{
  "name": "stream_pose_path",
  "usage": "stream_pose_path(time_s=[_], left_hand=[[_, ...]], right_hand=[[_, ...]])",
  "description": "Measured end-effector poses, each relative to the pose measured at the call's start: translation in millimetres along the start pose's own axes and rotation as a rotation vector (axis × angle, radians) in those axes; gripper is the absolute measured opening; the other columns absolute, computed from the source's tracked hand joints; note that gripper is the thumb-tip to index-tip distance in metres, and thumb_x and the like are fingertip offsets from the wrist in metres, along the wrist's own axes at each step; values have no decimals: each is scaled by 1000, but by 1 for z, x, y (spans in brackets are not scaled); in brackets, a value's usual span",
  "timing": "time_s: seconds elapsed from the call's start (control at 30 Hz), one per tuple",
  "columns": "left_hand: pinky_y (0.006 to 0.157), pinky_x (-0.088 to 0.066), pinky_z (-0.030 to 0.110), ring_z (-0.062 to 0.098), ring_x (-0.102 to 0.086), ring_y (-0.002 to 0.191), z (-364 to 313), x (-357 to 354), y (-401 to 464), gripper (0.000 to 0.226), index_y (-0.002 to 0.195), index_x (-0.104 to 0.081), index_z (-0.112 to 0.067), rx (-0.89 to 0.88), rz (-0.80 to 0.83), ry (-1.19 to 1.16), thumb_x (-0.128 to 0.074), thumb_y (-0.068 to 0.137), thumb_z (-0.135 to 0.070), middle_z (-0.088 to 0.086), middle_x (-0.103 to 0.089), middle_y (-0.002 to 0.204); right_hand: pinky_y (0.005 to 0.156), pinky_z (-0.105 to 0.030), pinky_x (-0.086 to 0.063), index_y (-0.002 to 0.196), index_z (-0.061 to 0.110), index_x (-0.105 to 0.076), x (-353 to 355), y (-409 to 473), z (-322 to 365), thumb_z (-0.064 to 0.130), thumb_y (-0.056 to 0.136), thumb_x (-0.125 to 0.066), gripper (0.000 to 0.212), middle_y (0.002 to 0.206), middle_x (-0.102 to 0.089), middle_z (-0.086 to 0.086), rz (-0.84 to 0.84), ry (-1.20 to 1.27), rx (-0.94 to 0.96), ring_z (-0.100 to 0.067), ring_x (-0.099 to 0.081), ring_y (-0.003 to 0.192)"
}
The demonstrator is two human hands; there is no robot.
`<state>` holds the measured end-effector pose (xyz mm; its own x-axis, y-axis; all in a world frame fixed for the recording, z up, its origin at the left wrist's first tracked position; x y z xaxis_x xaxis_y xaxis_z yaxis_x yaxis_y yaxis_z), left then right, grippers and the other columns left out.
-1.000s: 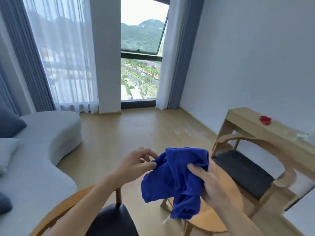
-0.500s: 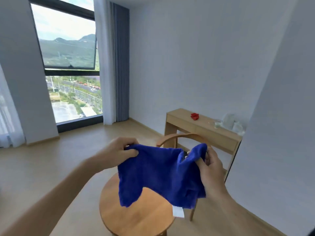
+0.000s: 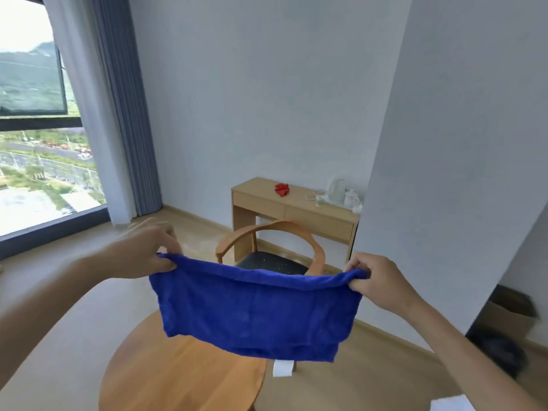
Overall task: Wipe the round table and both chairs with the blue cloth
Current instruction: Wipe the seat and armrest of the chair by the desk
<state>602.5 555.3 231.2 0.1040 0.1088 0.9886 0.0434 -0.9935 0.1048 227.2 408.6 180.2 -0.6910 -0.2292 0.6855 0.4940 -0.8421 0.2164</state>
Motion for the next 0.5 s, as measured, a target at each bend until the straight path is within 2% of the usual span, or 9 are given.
stream_pose_path(time_s=[0.1,0.2,0.27,0.33,0.5], left_hand=[[66,-30,12,2,-46,80,9,-10,34,28,88,-70,-41,-26,-24,21,-60,87,-15,-12,-50,82],[67,-41,16,3,-54,77,23,-16,63,33,88,-76,-34,-25,-51,42,-55,83,-9,-17,-61,77],[67,-49,25,5,-58,74,34,-17,81,34,82,-76,-33,-21,-74,28,-53,81,-7,-15,-68,74],[63,-50,29,9,-59,68,42,-21,98,29,74,-74,-27,-32,-85,26,-53,79,-7,-9,-67,67],[66,-48,32,14,-58,68,44,-40,125,22,77,-73,-20,-91,-97,40,-51,80,-20,-2,-65,67]], right_hand=[[66,-20,-51,76,18,-64,5,17,-8,4,81,-68,15,73,-70,7,182,-40,-36,-7,-65,72],[73,-22,-52,85,20,-66,4,33,-7,12,87,-67,7,82,-71,8,262,-88,-37,-6,-66,80],[74,-20,-51,91,26,-65,3,43,-5,10,90,-60,17,85,-71,9,254,-119,-37,-5,-65,83],[72,-19,-50,94,29,-64,3,52,-7,6,89,-55,26,83,-69,10,225,-198,-38,-6,-63,80],[58,-20,-40,78,24,-51,-3,70,-11,10,80,-52,14,74,-59,7,104,-605,8,-12,-55,70]])
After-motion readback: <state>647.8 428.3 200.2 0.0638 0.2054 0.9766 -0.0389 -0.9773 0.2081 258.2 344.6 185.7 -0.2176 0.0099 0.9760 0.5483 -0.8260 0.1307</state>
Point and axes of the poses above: each hand's wrist, its own y-axis towards the middle knuckle, its own x-axis out of the back of the hand, z = x × y, the point moved 1 cm from there along y, towards the middle knuckle
